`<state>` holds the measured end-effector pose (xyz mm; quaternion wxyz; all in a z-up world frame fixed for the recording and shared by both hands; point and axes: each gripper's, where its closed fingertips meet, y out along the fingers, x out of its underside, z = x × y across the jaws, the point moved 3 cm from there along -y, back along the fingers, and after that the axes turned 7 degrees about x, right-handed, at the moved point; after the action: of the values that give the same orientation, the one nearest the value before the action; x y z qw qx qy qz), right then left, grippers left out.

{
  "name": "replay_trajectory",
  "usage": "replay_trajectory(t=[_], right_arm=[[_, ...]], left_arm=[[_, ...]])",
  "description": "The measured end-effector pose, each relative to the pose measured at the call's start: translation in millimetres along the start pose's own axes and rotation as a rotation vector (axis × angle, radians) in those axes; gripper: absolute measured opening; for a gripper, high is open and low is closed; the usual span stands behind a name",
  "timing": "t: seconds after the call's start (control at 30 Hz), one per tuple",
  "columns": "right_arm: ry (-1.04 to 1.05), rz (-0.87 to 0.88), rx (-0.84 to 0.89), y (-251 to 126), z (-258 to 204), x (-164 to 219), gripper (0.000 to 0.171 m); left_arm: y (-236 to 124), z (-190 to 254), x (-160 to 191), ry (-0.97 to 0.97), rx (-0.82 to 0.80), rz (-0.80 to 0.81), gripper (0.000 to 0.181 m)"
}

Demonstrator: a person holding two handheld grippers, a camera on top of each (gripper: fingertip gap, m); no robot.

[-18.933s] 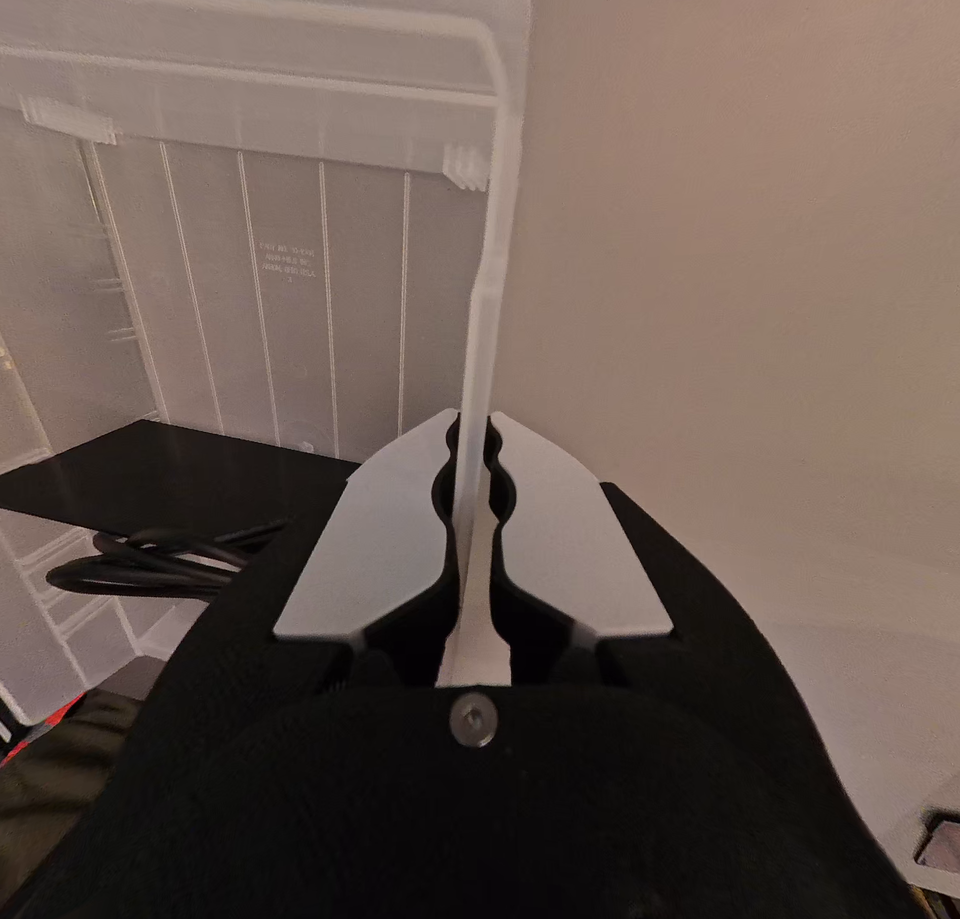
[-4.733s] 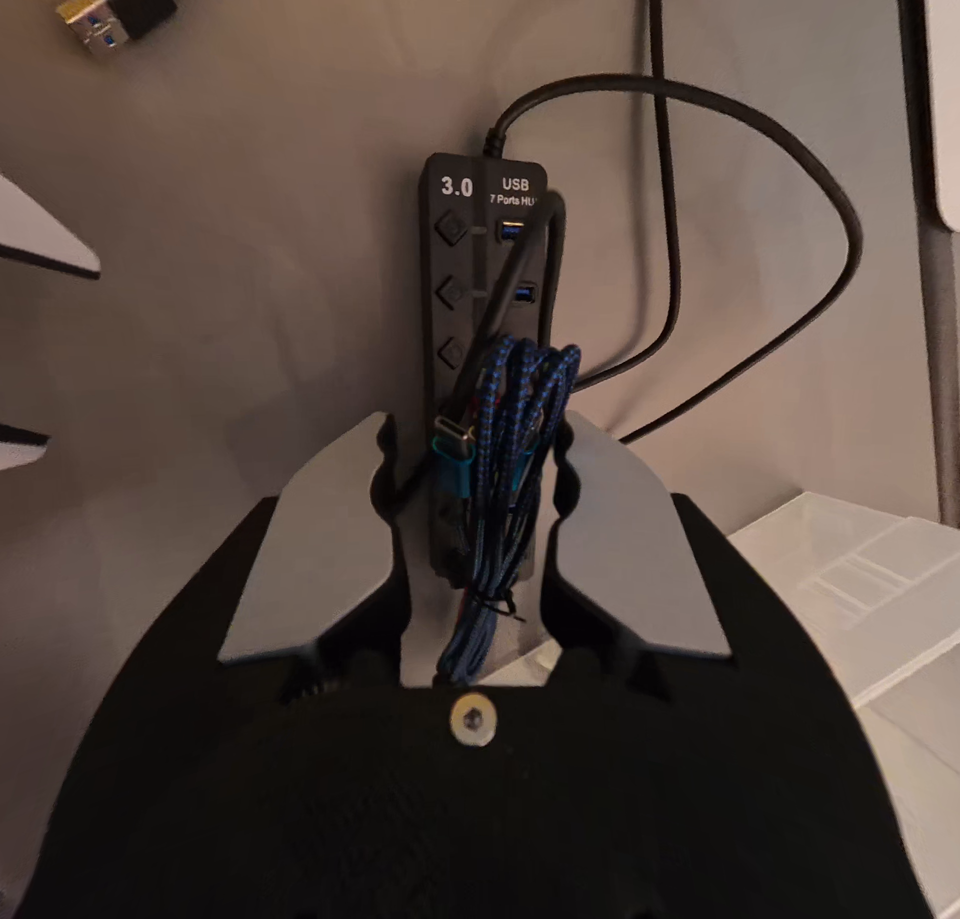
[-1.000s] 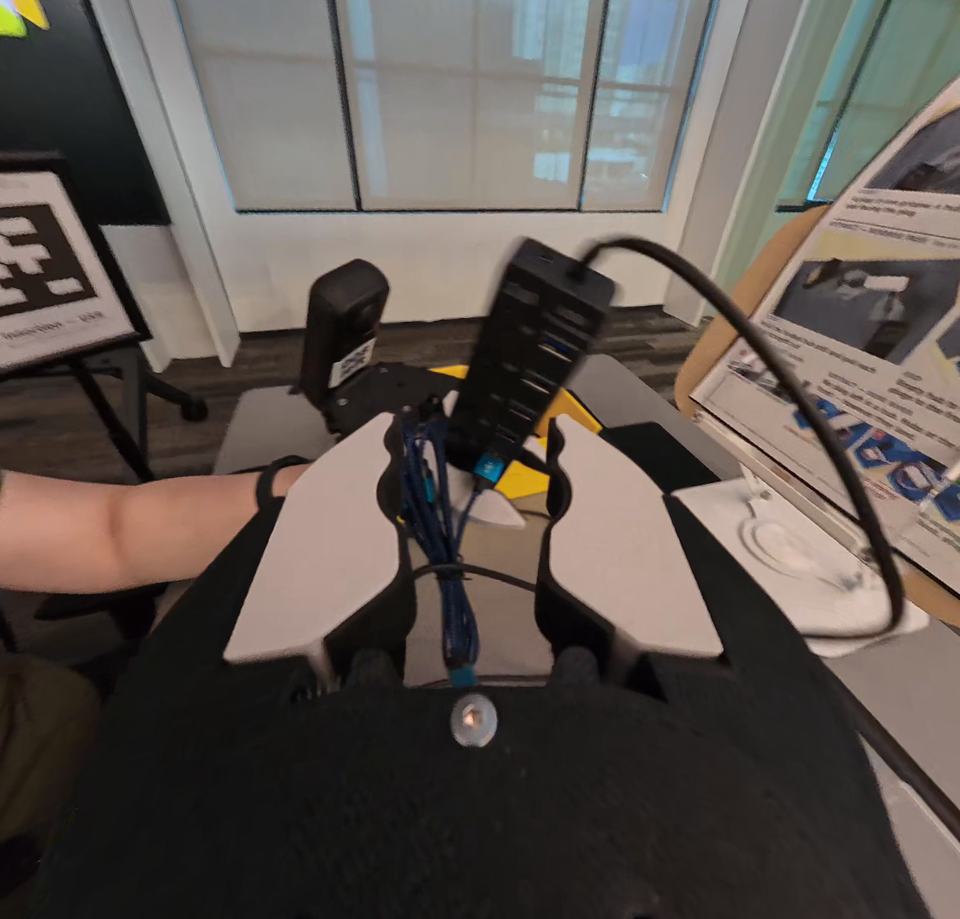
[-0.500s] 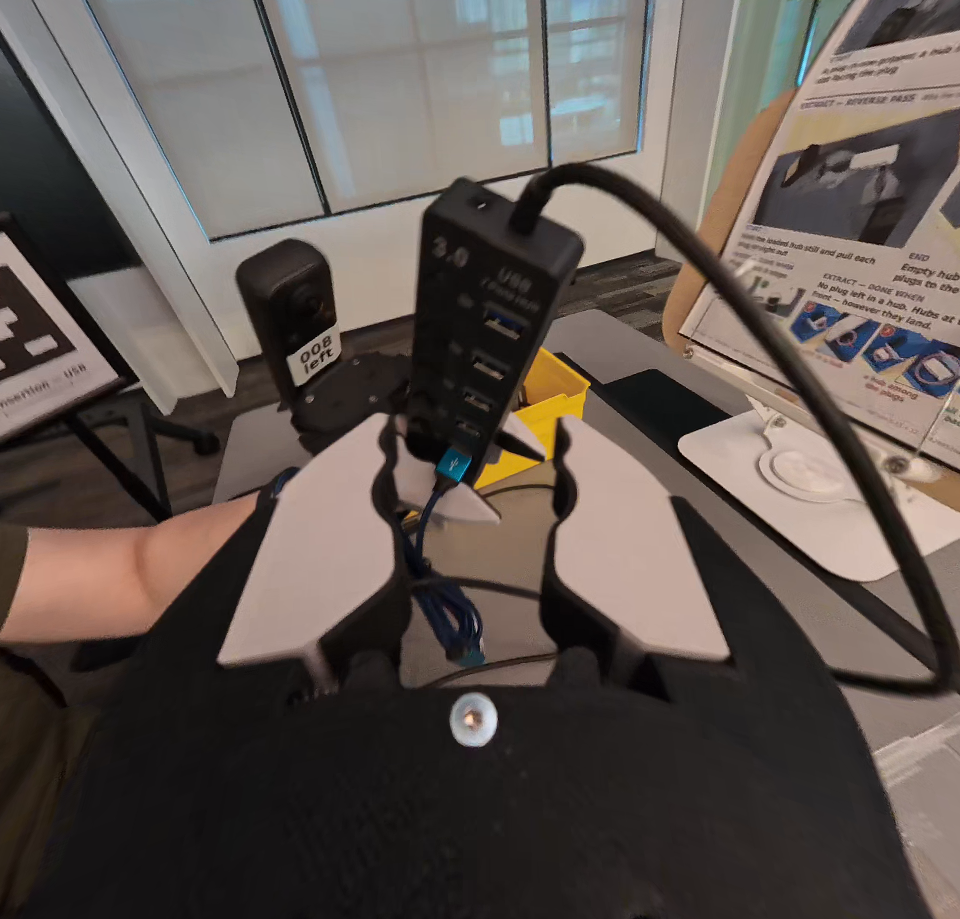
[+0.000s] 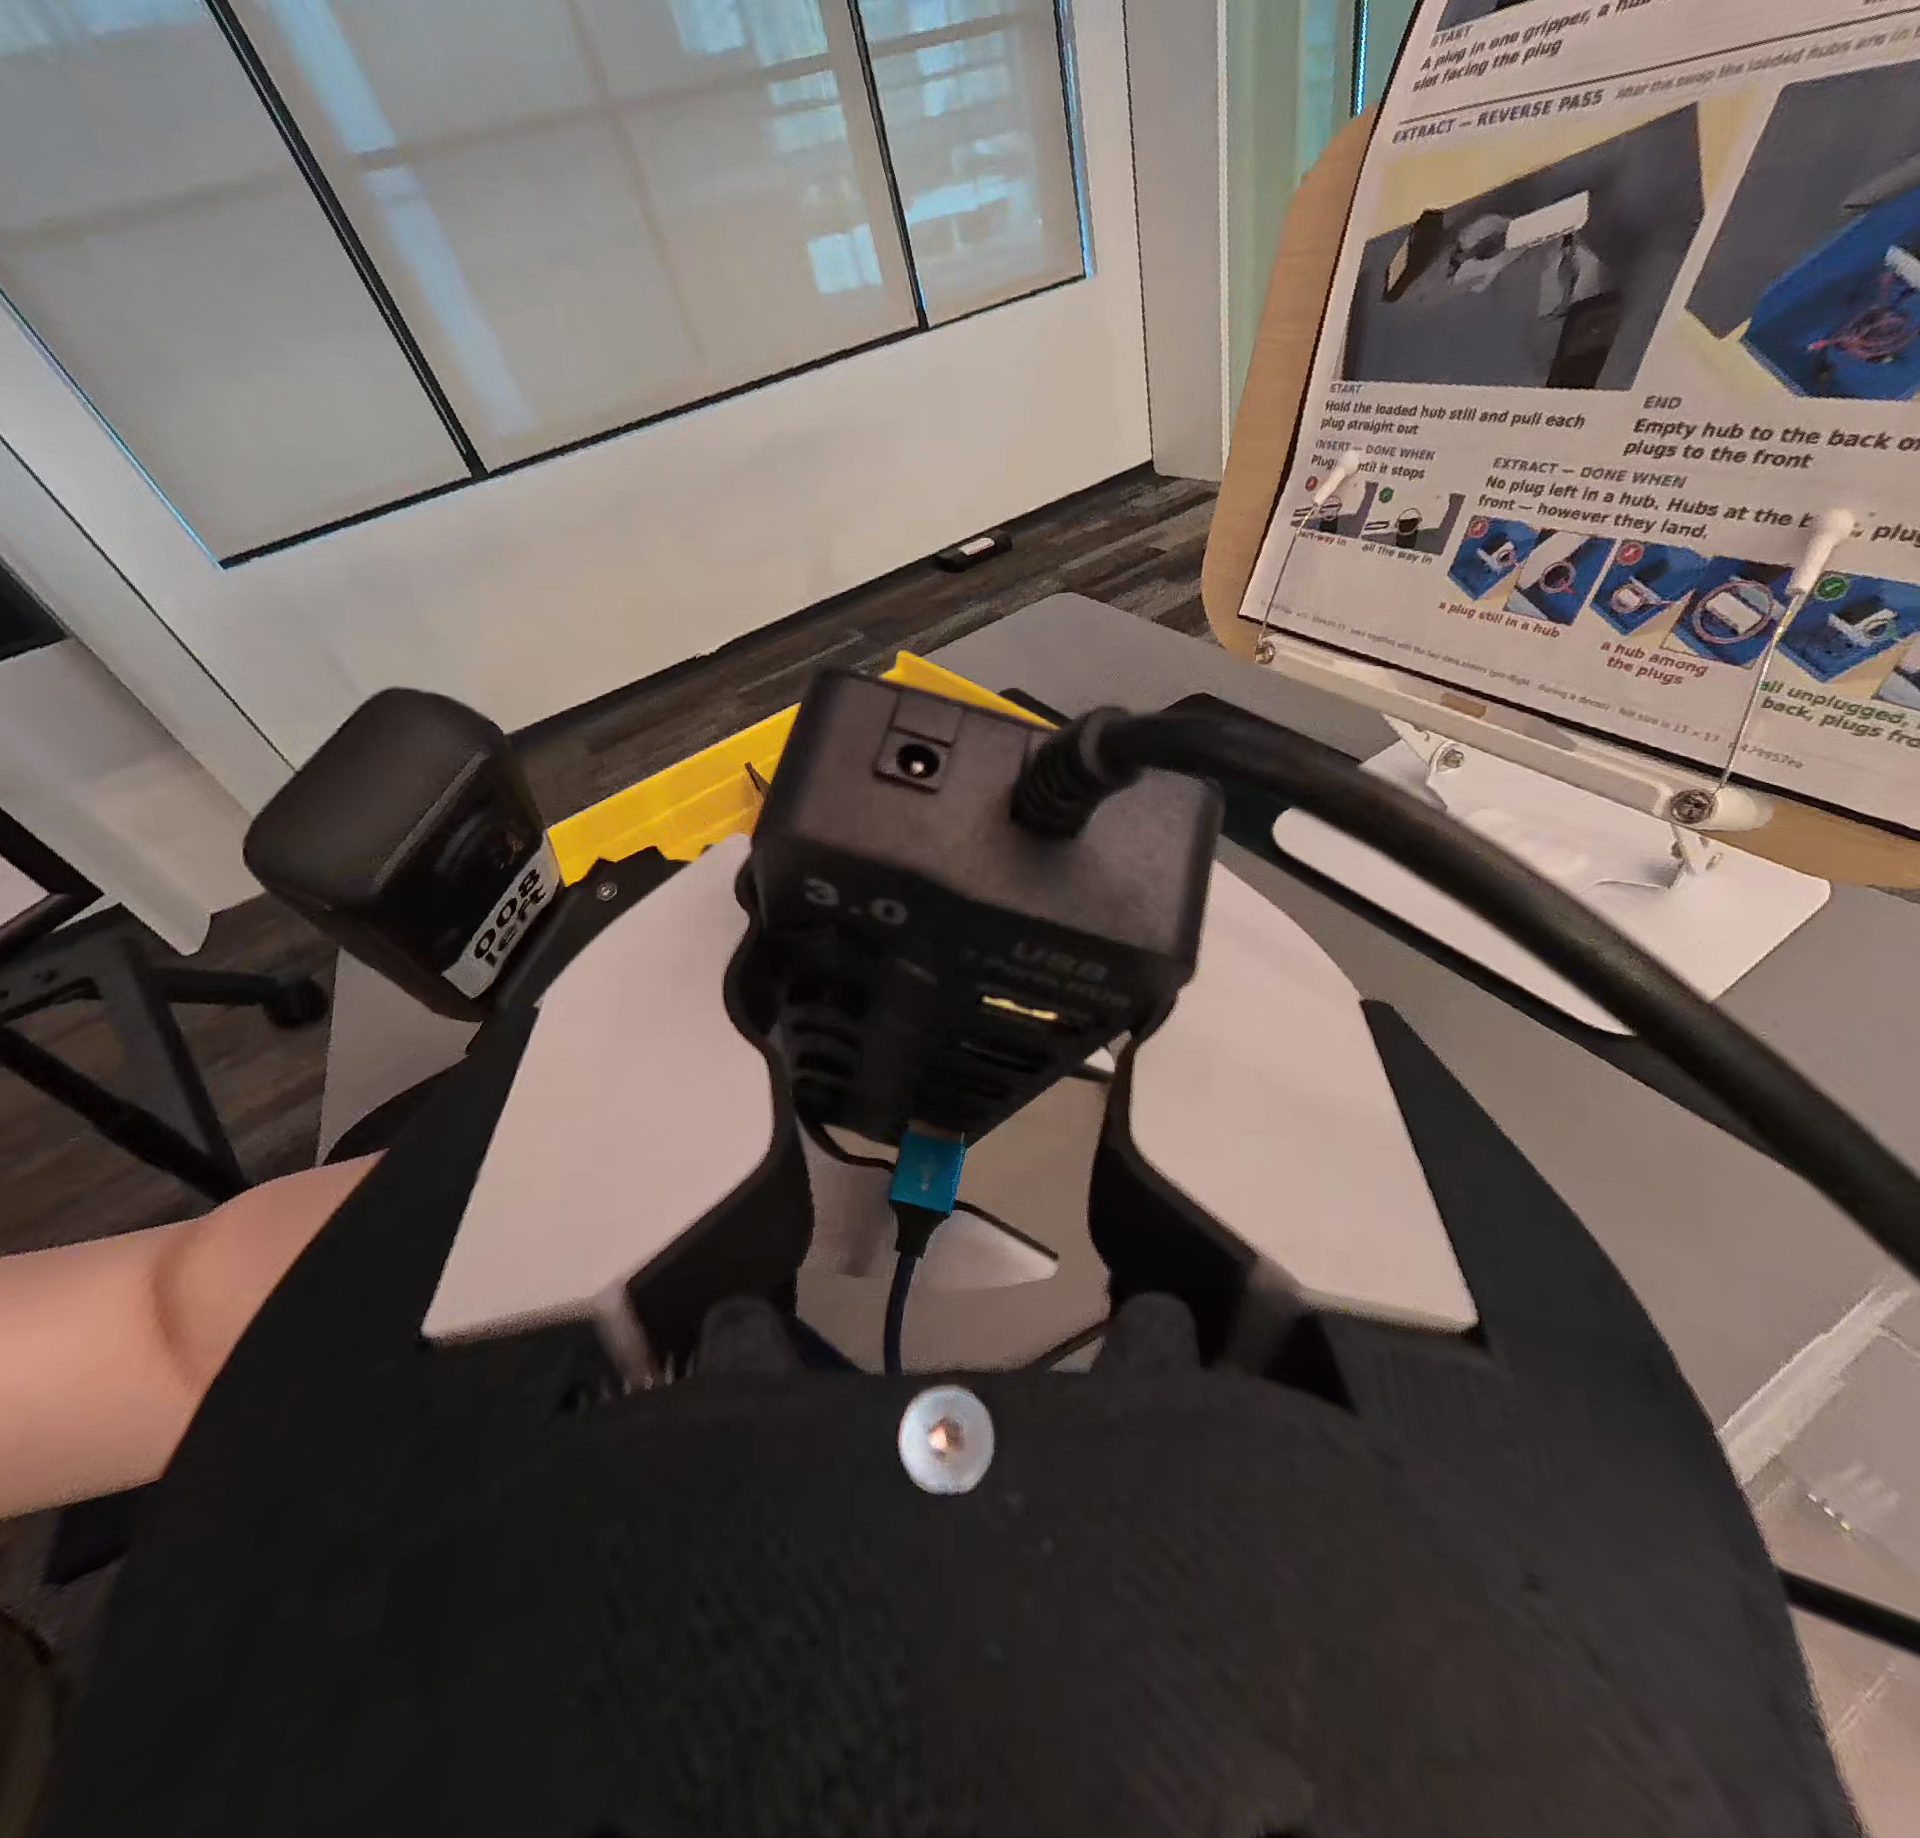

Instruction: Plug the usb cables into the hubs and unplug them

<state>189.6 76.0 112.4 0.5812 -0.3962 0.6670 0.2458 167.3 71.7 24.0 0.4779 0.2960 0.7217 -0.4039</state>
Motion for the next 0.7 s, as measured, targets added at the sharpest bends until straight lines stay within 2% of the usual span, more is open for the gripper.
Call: replay_trajectory(t=[0.13, 0.37, 0.53, 0.7], right_arm=[[-0.044, -0.035, 0.036, 2.1, -1.1, 3.3, 0.065], [-0.063, -0.006, 0.036, 2.8, -8.2, 0.5, 0.065], [-0.155, 0.071, -0.023, 1.5, -23.1, -7.9, 0.067], [-0.284, 0.175, -0.029, -15.6, -25.7, -22.9, 0.063]], left_arm=[[2.9, -2.8, 9.5, -0.002, -0.034, -0.083, 0.043], [7.0, -0.6, 12.1, -0.039, -0.002, -0.049, 0.040], [4.6, 1.7, 1.6, -0.071, 0.004, 0.103, 0.040], [-18.0, -6.0, -19.8, -0.104, -0.019, 0.258, 0.039]])
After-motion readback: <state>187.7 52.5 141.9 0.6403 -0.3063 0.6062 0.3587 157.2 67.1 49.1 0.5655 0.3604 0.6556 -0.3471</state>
